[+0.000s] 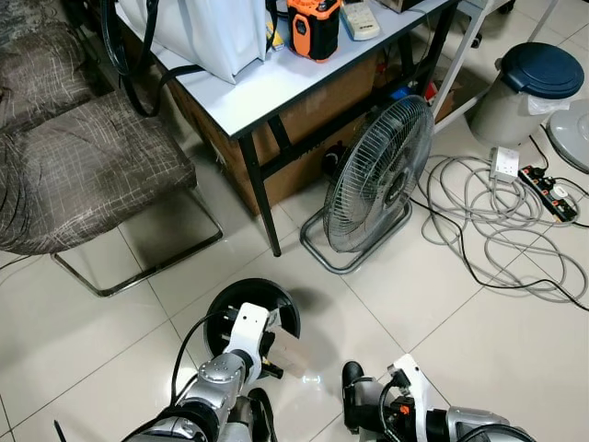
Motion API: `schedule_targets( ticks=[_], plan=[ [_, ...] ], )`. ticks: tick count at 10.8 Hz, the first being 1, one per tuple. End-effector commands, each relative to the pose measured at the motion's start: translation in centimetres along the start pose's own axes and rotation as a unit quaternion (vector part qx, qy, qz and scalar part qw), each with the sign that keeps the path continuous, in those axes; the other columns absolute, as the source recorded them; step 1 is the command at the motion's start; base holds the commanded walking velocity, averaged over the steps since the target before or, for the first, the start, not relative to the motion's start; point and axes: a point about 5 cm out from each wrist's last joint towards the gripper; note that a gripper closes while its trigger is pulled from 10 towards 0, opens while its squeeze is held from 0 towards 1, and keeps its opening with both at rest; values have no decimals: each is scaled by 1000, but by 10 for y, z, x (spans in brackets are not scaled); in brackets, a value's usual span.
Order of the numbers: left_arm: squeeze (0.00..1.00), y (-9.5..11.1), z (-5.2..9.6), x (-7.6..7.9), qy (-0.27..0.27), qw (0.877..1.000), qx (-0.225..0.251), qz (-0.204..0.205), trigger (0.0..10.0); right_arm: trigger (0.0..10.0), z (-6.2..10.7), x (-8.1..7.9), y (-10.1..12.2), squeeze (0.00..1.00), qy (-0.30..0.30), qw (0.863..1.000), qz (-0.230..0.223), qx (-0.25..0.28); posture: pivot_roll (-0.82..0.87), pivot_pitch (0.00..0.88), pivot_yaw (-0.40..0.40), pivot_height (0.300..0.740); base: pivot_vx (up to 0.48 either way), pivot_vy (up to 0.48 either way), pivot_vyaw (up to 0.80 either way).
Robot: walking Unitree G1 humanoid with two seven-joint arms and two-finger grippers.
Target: Picking trash to rubbish bin
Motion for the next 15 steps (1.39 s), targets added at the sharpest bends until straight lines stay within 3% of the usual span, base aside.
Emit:
schedule_targets(
  ticks=[1,6,15],
  plan=[
    [0,-12,3,0,1,1000,-16,10,10000,10000,2,-3,-37,0,-6,997,-59,-54,-269,325,88,740,0,0,0],
    [0,-8,2,-3,21,1000,-8,0,10000,10000,3,-7,-34,0,-9,997,-53,-53,-274,329,90,740,0,0,0],
    [0,0,5,-24,93,995,1,-19,10000,10000,5,-13,-30,0,-14,997,-52,-49,-277,339,89,740,0,0,0]
  ],
)
Point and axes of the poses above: a point about 5 cm out from each wrist's last joint towards the gripper, its own z axis pointing back from the gripper into the wrist, its own y axis along the axis of the wrist's last joint, x = y × z, and after that the axes turned 4 degrees about z, right-handed
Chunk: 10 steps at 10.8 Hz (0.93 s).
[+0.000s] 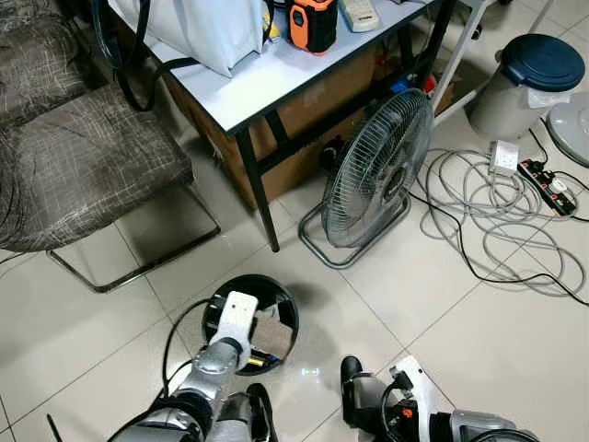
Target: Picking trash to rubbish bin
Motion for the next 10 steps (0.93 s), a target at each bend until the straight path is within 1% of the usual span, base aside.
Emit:
schedule_targets(
  ticks=[1,4,7,8,10],
  plan=[
    [0,-16,4,-4,12,1000,-28,3,10000,10000,-1,-4,-32,0,2,998,-47,-48,-277,339,89,740,0,0,0],
    [0,-18,5,-11,26,999,-31,6,10000,10000,-1,-5,-32,0,4,998,-46,-47,-276,341,87,740,0,0,0],
    [0,-19,6,-15,36,999,-31,12,10000,10000,0,-3,-32,0,4,998,-46,-47,-277,342,83,740,0,0,0],
    [1000,-18,7,-17,38,999,-29,25,10000,10000,0,-3,-32,0,5,998,-45,-46,-277,342,83,740,0,0,0],
    [1000,-18,6,-17,40,998,-28,28,10000,10000,0,-4,-32,0,6,998,-45,-46,-278,343,81,740,0,0,0]
  ],
)
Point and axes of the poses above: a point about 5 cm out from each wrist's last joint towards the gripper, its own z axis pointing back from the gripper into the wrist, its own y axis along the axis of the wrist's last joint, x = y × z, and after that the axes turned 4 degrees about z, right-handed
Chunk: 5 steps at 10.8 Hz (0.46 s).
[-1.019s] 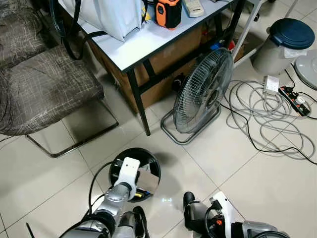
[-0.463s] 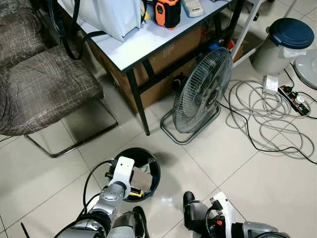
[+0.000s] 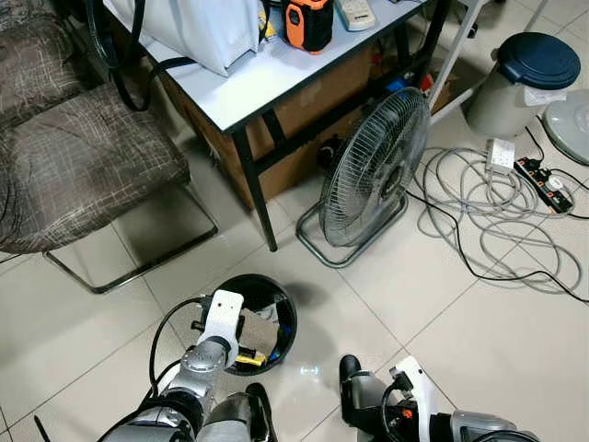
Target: Picking trash to rubbish bin
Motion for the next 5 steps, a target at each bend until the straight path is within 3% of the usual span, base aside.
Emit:
schedule_targets(
  ticks=[1,5],
  plan=[
    [1000,-17,4,-2,11,1000,-28,6,10000,10000,-1,-1,-32,0,1,998,-47,-45,-279,345,81,740,0,0,0],
    [1000,-17,4,-1,13,1000,-28,4,10000,10000,-2,-1,-36,0,2,998,-48,-45,-279,346,80,740,0,0,0]
  ],
)
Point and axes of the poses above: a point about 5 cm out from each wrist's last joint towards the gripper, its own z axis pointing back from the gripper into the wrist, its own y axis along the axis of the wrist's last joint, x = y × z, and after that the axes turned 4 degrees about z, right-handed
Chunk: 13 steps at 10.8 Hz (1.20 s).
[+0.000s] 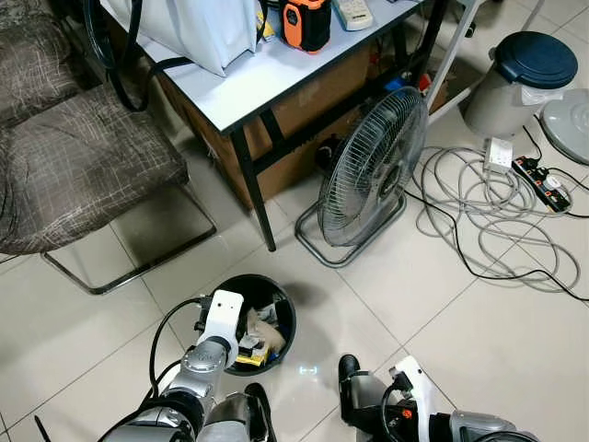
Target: Picking trash to rubbish bin
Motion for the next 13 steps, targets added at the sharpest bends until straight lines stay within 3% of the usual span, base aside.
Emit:
schedule_targets(
  ticks=[1,8,13],
  plan=[
    [1000,-17,4,-1,10,1000,-28,3,10000,10000,-1,-1,-36,0,-2,997,-52,-50,-279,346,80,740,0,0,0],
    [1000,-16,4,0,8,1000,-26,6,10000,10000,-2,5,-34,0,-6,998,-47,-48,-270,329,74,740,0,0,0],
    [1000,-23,9,-17,8,999,-30,30,10000,10000,-14,23,-9,0,-49,998,-14,-31,-230,274,74,740,0,0,0]
  ],
)
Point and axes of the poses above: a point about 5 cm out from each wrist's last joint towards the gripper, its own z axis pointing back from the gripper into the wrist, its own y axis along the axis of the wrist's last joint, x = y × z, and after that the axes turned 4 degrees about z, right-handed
